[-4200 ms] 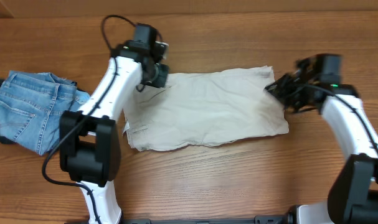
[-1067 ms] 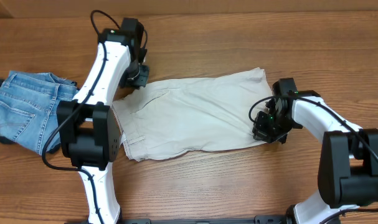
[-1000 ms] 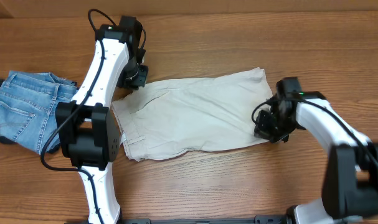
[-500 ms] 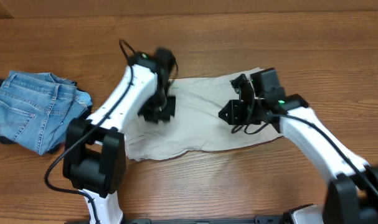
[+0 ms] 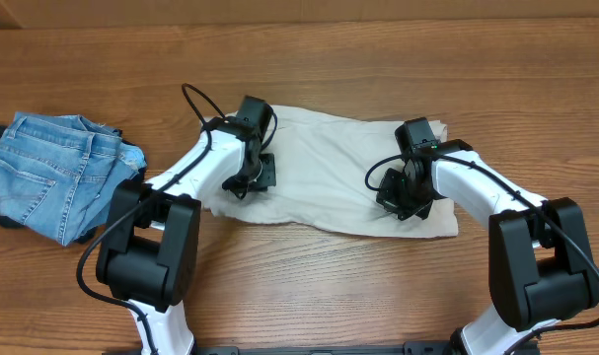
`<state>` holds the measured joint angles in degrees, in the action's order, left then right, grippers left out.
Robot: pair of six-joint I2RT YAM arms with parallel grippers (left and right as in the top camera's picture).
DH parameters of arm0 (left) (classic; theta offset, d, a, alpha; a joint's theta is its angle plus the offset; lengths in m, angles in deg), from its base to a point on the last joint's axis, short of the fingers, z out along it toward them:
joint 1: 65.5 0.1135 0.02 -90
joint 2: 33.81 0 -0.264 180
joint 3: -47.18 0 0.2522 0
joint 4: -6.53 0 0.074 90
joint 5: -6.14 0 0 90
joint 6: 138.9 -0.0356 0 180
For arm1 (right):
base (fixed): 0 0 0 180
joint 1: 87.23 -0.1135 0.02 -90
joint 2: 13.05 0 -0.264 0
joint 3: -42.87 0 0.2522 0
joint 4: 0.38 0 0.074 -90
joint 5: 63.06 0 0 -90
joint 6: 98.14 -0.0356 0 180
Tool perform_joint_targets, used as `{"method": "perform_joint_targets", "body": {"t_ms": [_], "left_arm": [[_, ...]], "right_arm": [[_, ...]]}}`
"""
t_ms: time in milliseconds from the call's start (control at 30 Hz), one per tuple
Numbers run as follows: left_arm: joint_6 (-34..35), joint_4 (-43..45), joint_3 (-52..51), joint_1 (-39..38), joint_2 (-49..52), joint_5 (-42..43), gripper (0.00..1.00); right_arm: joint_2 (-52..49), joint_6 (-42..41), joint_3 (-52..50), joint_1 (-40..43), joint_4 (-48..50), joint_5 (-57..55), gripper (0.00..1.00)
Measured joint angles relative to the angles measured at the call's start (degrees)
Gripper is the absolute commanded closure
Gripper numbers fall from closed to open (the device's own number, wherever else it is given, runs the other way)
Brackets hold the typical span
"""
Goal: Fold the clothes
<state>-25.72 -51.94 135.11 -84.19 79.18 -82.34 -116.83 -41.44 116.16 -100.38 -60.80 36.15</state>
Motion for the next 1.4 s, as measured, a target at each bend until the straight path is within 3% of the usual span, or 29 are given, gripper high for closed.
{"method": "perform_joint_targets", "body": {"t_ms": [67,167,200,300,367,500,667,833,933,967,1100,1133,1267,1400], "left_arm": [[-1.57,2.75,0.09,1.33,0.0,1.4,0.53],[-3.41,-3.76,4.87,4.79,0.17,4.63,0.51],[-3.43,-10.8,9.6,6.29,0.52,5.6,0.48],[-1.81,-19.69,18.62,11.1,0.17,6.67,0.3],[-1.33,-21.16,19.54,16.2,-0.17,8.66,0.28],[-4.13,-15.85,13.38,24.46,-0.31,15.15,0.2],[-9.88,-3.69,2.23,25.86,-0.26,23.65,0.09],[-11.17,2.58,-3.82,25.09,-0.98,27.67,0.09],[-9.42,8.41,-6.43,23.8,-2.1,29.4,0.18],[-8.52,10.38,-6.8,23.54,-2.1,29.81,0.27],[-5.38,14.91,-7.61,20.85,-1.68,29.94,0.87],[-5.09,15.65,-7.72,19.85,-1.42,30.01,0.96],[-4.7,12.09,-6.84,20.46,-1.42,32.11,0.96],[-8.7,-5.95,1.25,23.34,-3.67,28.15,0.96]], "right_arm": [[0.0,0.33,0.02,-0.02,-0.2,0.87,0.95],[-0.04,0.96,0.0,0.07,0.33,1.25,0.95],[-0.09,1.09,-0.02,0.33,0.39,1.55,0.95],[-0.22,1.4,-0.02,0.79,0.48,2.4,0.94],[-0.22,1.42,-0.02,0.79,0.5,2.47,0.94],[-0.22,1.46,-0.04,0.79,0.7,2.58,0.94],[-0.22,2.69,-0.07,0.85,0.74,2.8,0.94],[-0.24,3.15,-0.07,1.01,0.81,2.97,0.94],[-0.26,3.28,-0.07,1.03,0.81,3.02,0.94],[-0.26,3.32,-0.07,1.03,0.83,3.02,0.94],[-0.26,3.32,-0.07,1.05,0.74,3.06,0.94],[-0.26,3.32,-0.07,1.07,0.7,3.02,0.95],[-0.26,4.55,-0.07,1.09,-0.37,2.97,0.95],[3.56,5.57,-0.68,3.21,-3.87,2.78,0.95]]}}
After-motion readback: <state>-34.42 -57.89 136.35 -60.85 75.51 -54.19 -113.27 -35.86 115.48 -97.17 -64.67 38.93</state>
